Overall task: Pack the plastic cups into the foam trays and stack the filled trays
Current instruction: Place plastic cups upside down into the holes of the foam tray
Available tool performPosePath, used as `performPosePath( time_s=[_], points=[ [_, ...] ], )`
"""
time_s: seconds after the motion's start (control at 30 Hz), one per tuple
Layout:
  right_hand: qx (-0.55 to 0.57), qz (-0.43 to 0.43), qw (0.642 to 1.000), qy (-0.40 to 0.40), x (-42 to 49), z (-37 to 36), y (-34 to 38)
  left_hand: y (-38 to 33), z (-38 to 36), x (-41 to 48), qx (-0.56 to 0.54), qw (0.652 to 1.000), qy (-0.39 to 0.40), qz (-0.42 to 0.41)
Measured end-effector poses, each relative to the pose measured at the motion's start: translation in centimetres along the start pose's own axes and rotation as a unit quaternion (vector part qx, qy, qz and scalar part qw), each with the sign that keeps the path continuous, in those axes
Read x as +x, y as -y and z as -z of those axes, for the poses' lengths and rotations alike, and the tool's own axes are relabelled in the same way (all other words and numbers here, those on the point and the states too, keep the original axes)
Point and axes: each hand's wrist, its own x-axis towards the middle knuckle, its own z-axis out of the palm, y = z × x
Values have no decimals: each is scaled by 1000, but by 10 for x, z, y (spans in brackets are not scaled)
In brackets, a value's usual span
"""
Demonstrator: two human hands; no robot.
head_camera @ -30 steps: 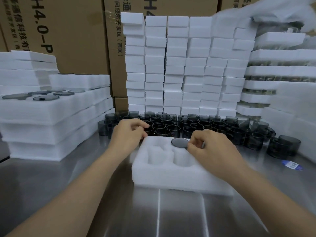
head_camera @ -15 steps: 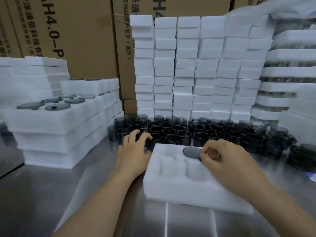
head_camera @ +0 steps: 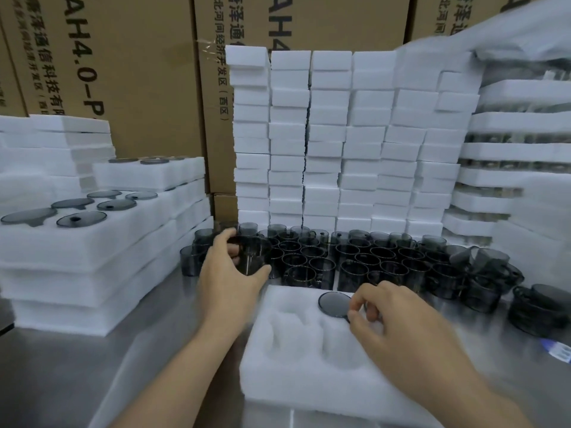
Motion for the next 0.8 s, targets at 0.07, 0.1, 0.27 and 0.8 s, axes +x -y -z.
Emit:
performPosePath(
  time_s=[0.07, 0.1, 0.27, 0.8],
  points=[
    [0, 2, 1000, -4, 0, -1, -1, -19, 1, -4, -29, 998, -15, -62],
    [0, 3, 1000, -5, 0, -1, -1, -29, 2, -8, -38, 994, -23, -98],
    [5, 7, 1000, -7, 0, 0, -3, -67, 9, -28, -88, 959, -80, -259],
    [11, 7, 1000, 5, 2, 3, -2, -93, 16, -44, -589, 659, 323, 338]
  ],
)
